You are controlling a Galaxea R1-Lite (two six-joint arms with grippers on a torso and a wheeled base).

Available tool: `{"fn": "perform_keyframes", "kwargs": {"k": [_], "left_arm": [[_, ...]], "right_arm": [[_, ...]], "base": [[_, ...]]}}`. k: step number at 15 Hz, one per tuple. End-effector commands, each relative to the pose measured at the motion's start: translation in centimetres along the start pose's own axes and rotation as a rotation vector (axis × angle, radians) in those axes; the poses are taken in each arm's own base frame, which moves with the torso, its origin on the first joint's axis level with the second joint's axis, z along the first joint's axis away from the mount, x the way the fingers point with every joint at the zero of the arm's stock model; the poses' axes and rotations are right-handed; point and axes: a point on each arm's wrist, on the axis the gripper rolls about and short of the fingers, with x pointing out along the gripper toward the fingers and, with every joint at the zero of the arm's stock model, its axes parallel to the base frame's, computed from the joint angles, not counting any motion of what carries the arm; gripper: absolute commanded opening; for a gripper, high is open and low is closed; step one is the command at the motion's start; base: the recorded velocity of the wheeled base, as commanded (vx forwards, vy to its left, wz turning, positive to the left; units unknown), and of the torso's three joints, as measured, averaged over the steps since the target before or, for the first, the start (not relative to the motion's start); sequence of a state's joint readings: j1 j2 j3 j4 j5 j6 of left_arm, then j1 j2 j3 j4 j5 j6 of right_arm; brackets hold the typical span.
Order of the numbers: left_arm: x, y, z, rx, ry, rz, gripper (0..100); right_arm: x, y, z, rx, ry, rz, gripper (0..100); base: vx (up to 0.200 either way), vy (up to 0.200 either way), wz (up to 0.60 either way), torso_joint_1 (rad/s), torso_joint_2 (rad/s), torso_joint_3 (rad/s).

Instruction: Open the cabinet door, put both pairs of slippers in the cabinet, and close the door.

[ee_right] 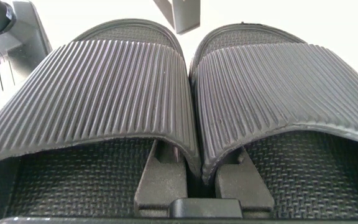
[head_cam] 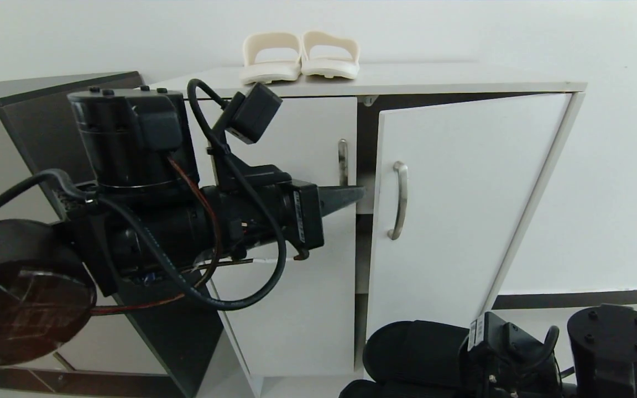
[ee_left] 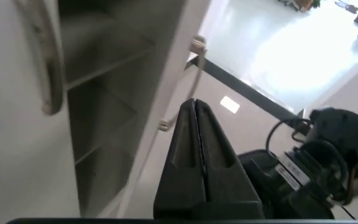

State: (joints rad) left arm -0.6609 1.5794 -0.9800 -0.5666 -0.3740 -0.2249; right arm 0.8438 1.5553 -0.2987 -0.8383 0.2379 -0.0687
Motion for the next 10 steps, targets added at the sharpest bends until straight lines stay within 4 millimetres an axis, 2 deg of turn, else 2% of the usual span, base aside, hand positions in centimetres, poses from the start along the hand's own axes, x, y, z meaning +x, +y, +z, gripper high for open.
{"fn": "perform_keyframes", "kwargs": {"k": [1, 4, 8, 10], "left_arm": [[0.6, 1.8, 0.6, -0.009, -0.023, 0.049, 0], [2.4, 3.4, 0.9, -0.055, -0.033, 0.064, 0], [5.5, 4.0, 1.6, -0.041, -0.057, 0.035, 0], [6.4, 4.1, 1.5, -0.038, -0.058, 0.029, 0]], "right_arm": [[0.1, 0.0, -0.1, 0.001, 0.003, 0.000, 0], [0.2, 0.0, -0.1, 0.002, 0.009, 0.000, 0], [0.3, 0.0, -0.3, 0.007, 0.026, 0.003, 0], [0.3, 0.0, -0.4, 0.008, 0.030, 0.003, 0]], "base": [[0.000, 0.000, 0.00, 0.000, 0.00, 0.000], [0.000, 0.000, 0.00, 0.000, 0.00, 0.000], [0.000, 0.000, 0.00, 0.000, 0.00, 0.000], [0.000, 0.000, 0.00, 0.000, 0.00, 0.000]]}}
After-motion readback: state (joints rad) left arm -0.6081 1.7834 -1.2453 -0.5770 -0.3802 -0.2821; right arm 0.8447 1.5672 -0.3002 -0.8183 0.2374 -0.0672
